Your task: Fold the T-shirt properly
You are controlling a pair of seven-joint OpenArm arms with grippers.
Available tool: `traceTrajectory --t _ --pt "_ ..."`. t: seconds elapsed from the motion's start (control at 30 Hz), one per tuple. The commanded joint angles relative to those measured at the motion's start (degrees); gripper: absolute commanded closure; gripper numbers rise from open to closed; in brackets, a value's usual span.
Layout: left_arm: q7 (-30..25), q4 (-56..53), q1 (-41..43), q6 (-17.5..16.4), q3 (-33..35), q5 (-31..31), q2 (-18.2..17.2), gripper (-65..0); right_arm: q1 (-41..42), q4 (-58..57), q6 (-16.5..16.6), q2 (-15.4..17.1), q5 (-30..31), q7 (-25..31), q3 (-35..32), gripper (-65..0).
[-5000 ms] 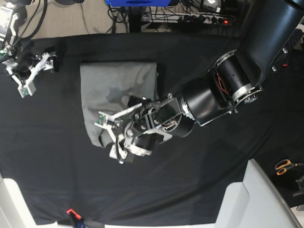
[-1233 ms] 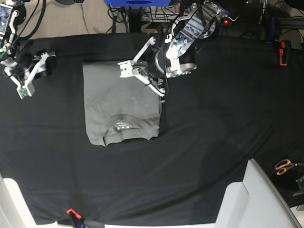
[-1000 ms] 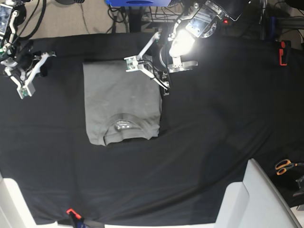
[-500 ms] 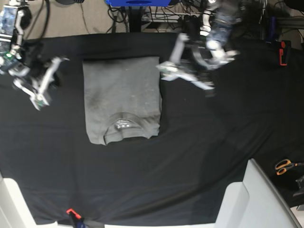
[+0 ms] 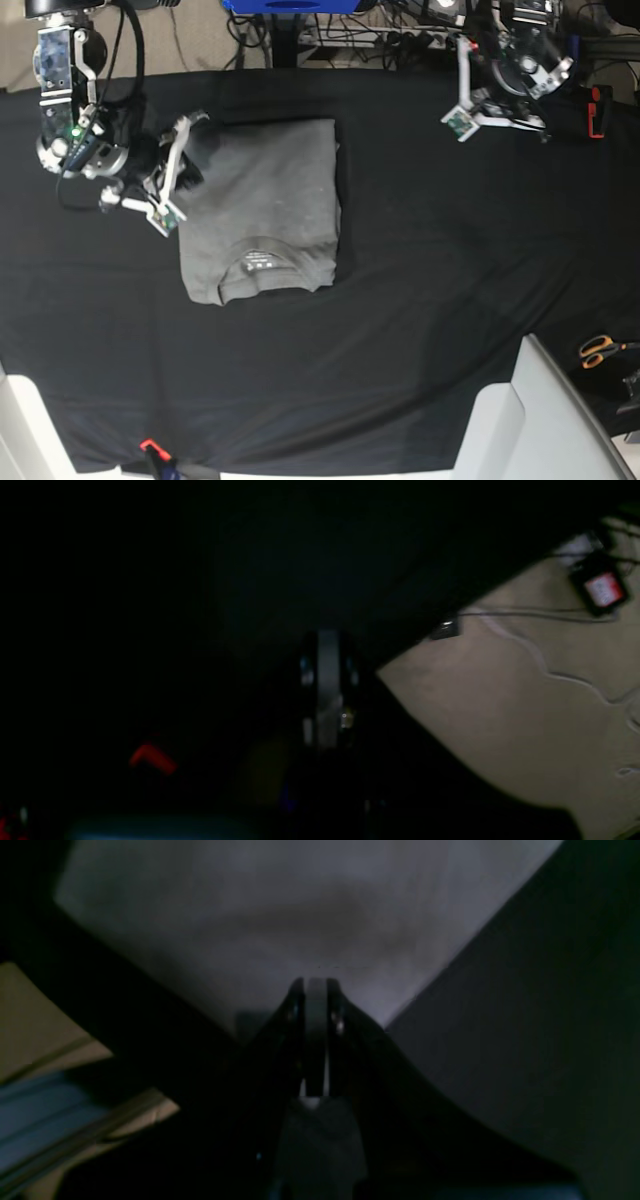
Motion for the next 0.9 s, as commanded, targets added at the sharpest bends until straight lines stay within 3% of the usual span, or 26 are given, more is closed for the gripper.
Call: traceTrajectory --t 0.0,0.2,0.37,0.5,0.63,0.73,0.87 --pt "0.08 1.11 0.44 0.33 -0.27 0.42 -0.06 0.0 0.38 -0.81 0.08 0.34 0.60 1.08 0.27 -0.6" --pt "0.08 1.02 0.00 0.33 -0.27 0.77 1.43 0.0 -1.47 -7.41 0.08 0.34 0.60 1.43 2.56 -0.6" --pt "0.08 0.67 0.00 0.33 -0.27 0.77 0.99 0.0 -2.70 -8.81 0.08 -1.59 0.60 1.43 5.73 -0.6" --pt "0.08 0.85 0.35 0.33 -0.27 0.77 0.90 0.0 -5.42 -1.08 0.08 -1.59 0.51 1.34 6.34 -0.6" --pt "0.08 2.61 2.64 0.33 0.00 0.42 0.99 0.0 -10.43 11.67 -0.23 -2.64 0.34 0.81 11.09 -0.6" --pt "0.08 4.01 5.63 0.33 0.26 0.33 0.99 0.0 -13.86 15.98 -4.80 -2.82 0.34 0.38 15.22 -0.6" --pt "-0.10 3.75 10.37 0.33 0.43 0.24 1.25 0.0 -18.17 16.42 -4.80 -3.08 0.34 -4.37 21.37 -0.6"
